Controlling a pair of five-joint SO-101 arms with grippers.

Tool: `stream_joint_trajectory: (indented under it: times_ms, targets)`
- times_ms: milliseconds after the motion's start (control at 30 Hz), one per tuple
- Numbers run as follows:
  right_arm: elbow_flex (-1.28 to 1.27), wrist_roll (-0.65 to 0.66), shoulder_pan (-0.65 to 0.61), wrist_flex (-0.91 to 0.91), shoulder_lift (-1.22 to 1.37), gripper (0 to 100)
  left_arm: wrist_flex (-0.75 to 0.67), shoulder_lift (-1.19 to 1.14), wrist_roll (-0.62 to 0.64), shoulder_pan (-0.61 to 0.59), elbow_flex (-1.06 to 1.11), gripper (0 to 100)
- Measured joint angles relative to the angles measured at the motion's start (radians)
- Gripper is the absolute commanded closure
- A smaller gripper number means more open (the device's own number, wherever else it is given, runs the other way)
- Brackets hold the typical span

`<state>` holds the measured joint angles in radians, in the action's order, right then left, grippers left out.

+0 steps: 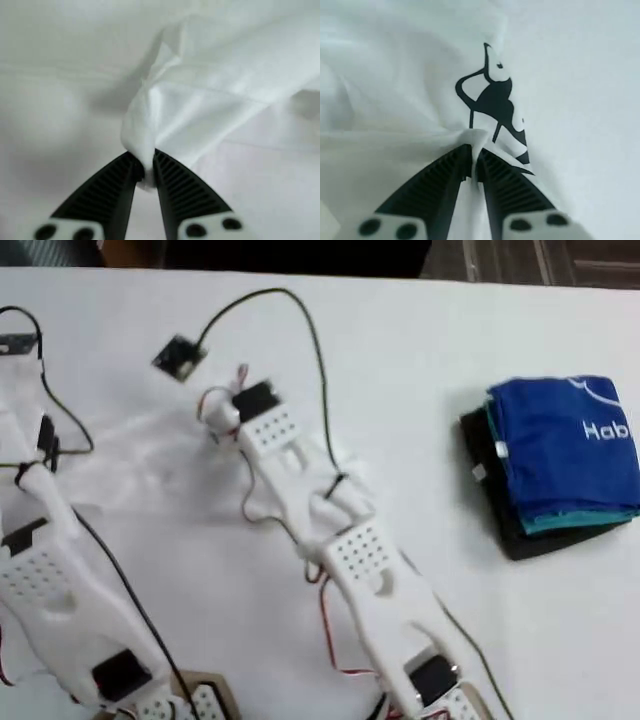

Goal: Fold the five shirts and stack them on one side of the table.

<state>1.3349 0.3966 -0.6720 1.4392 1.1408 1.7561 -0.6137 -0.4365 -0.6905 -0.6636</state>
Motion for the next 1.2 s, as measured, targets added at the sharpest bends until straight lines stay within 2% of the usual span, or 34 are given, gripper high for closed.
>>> stream_joint_trajectory:
  times_ms: [267,500,833,1200]
  targets:
    - [0.270,0.000,0.040,0.198,-0.040,97.8,0.000,0.000,0.000,0.002,0.000,97]
    - [0.295,0.000,0.146,0.235,-0.071,97.8,0.000,-0.002,0.000,0.005,0.002,97]
    - [0.296,0.000,0.193,0.261,-0.084,97.8,0.000,-0.003,0.000,0.092,0.002,97]
    - [0.298,0.104,0.307,0.261,-0.491,97.8,0.006,-0.003,0.000,0.103,-0.080,97]
